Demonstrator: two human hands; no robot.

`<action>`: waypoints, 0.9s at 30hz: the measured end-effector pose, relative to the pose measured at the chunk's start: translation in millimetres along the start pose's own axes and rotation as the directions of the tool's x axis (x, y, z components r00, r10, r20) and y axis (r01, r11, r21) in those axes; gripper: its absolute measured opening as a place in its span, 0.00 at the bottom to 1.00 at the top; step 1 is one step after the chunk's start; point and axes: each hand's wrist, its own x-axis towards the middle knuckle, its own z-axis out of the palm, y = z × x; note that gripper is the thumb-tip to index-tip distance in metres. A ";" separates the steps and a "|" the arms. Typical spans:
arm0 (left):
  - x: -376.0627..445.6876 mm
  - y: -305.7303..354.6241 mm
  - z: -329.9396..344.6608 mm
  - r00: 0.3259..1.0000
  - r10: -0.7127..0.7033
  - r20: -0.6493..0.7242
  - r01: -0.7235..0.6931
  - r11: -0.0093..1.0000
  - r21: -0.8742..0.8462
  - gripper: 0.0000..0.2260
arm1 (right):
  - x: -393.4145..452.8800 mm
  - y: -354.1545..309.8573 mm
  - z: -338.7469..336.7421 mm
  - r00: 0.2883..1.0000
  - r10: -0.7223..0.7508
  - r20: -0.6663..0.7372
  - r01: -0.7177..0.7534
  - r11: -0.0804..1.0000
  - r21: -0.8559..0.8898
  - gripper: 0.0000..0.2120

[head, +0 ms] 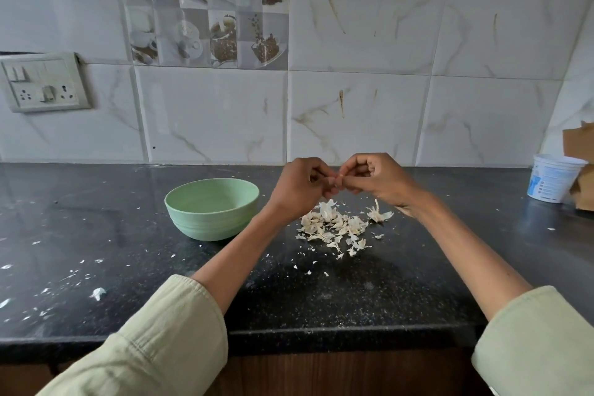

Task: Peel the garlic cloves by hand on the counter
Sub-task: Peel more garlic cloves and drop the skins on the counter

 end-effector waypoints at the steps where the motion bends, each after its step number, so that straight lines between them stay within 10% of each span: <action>1: -0.2 -0.7 0.2 1.000 -0.022 0.002 0.022 0.998 -0.066 0.03 | 0.6 -0.1 0.7 1.000 -0.005 -0.017 0.005 1.000 0.029 0.10; 9: 4.5 -11.6 3.7 0.986 -0.105 -0.130 0.099 0.994 -0.052 0.10 | 5.7 7.2 2.3 0.991 0.026 -0.133 -0.009 0.992 0.126 0.10; 15: 3.8 -20.6 6.3 0.992 -0.040 -0.116 0.072 0.958 0.279 0.06 | 3.8 32.2 7.4 0.995 0.022 -0.100 -0.064 0.898 -0.436 0.12; 27: 5.1 -23.8 8.1 0.997 -0.002 -0.077 0.029 0.931 0.363 0.08 | 8.0 45.5 13.8 0.998 0.053 -0.025 -0.057 0.774 -0.630 0.05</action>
